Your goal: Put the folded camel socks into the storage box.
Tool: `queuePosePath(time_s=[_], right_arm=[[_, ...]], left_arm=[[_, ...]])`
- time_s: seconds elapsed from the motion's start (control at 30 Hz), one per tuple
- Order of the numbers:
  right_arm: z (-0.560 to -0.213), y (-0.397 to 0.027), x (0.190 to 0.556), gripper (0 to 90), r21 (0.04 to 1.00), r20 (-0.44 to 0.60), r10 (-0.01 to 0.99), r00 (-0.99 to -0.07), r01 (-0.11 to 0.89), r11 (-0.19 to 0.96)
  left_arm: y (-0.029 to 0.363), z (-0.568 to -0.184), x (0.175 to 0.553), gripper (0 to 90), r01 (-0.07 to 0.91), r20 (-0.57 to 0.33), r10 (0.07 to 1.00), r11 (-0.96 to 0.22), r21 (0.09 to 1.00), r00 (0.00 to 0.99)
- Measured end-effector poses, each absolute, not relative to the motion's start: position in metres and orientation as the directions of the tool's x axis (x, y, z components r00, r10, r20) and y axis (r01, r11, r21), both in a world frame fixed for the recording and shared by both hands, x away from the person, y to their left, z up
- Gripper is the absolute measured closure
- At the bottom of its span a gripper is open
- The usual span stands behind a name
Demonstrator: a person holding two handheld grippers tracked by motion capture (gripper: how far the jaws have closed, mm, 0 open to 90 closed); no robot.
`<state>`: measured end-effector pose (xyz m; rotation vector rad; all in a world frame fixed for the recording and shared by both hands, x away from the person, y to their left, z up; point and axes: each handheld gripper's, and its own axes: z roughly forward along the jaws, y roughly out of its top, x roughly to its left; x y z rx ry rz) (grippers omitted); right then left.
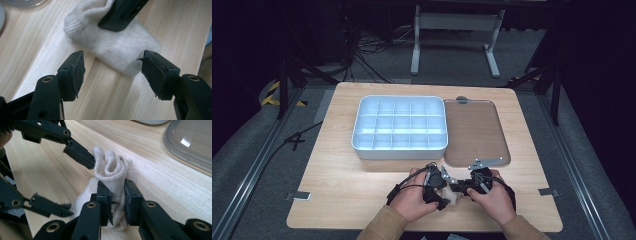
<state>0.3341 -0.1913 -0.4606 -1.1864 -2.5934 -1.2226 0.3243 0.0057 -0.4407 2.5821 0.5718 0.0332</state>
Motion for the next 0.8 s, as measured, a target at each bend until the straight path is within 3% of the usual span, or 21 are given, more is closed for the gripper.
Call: queuePosePath(time_s=[0.8], right_arm=[[-0.418, -0.219, 0.333, 76.9, 0.731, 0.299, 0.627, -0.719, 0.595, 0.334]], left_arm=[[0.048, -0.417, 0.332, 30.5, 0.439, -0.052, 0.478, -0.752, 0.492, 0.877]])
